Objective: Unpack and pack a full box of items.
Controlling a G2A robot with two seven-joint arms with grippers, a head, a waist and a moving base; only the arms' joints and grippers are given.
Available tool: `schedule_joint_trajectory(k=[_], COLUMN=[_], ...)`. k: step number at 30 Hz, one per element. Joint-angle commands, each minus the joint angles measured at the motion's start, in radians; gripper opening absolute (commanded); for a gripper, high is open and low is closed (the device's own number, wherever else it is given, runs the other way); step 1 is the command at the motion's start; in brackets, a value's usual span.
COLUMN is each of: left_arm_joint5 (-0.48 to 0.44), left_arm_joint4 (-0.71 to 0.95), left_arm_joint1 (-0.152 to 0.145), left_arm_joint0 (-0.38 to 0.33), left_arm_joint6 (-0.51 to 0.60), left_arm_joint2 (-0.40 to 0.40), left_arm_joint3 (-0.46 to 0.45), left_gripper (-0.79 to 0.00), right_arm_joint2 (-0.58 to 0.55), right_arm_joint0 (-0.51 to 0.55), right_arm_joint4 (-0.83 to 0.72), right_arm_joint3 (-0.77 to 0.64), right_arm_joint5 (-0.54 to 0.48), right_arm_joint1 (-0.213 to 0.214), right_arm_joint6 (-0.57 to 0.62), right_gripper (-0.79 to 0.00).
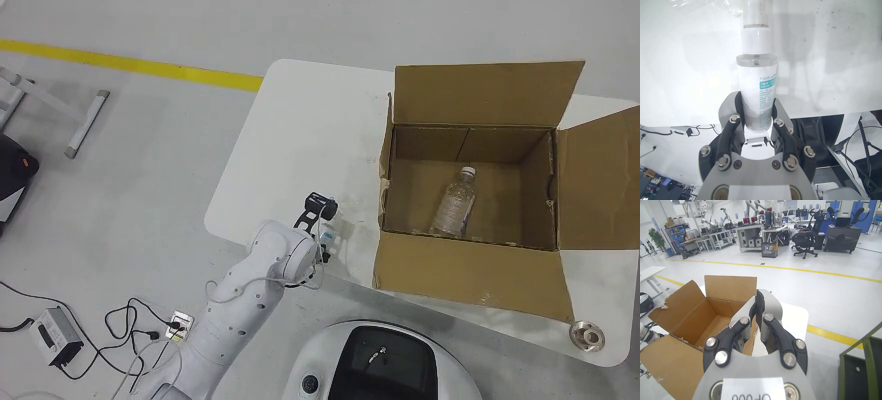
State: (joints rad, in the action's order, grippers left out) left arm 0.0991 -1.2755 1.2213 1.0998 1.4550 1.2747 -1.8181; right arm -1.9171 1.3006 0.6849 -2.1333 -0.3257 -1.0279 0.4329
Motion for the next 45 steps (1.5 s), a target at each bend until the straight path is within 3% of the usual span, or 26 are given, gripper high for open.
schedule_joint_trajectory(k=[1, 10, 18, 27, 41, 45], left_arm_joint5=[-0.001, 0.038, 0.106, 0.109, 0.104, 0.056], left_arm_joint4=[0.003, 0.051, 0.171, 0.336, 0.347, 0.339], left_arm_joint1=[-0.001, -0.012, -0.014, -0.01, -0.01, -0.013], left_arm_joint0=[0.002, 0.009, -0.079, -0.214, -0.219, -0.202], left_arm_joint6=[0.002, 0.024, -0.006, -0.025, -0.022, -0.099], left_arm_joint2=[0.011, 0.149, 0.269, 0.205, 0.199, 0.191], left_arm_joint3=[-0.018, -0.186, -0.365, -0.42, -0.417, -0.407], left_gripper=[-0.785, -0.785, -0.785, -0.785, -0.785, -0.785], right_arm_joint2=[0.0, 0.0, 0.0, 0.0, 0.0, 0.0], right_arm_joint0=[0.0, 0.0, 0.0, 0.0, 0.0, 0.0], right_arm_joint4=[0.0, 0.0, 0.0, 0.0, 0.0, 0.0], right_arm_joint3=[0.0, 0.0, 0.0, 0.0, 0.0, 0.0], right_arm_joint5=[0.0, 0.0, 0.0, 0.0, 0.0, 0.0], right_arm_joint1=[0.0, 0.0, 0.0, 0.0, 0.0, 0.0], right_arm_joint6=[0.0, 0.0, 0.0, 0.0, 0.0, 0.0], right_gripper=[-0.785, -0.785, -0.785, -0.785, -0.785, -0.785])
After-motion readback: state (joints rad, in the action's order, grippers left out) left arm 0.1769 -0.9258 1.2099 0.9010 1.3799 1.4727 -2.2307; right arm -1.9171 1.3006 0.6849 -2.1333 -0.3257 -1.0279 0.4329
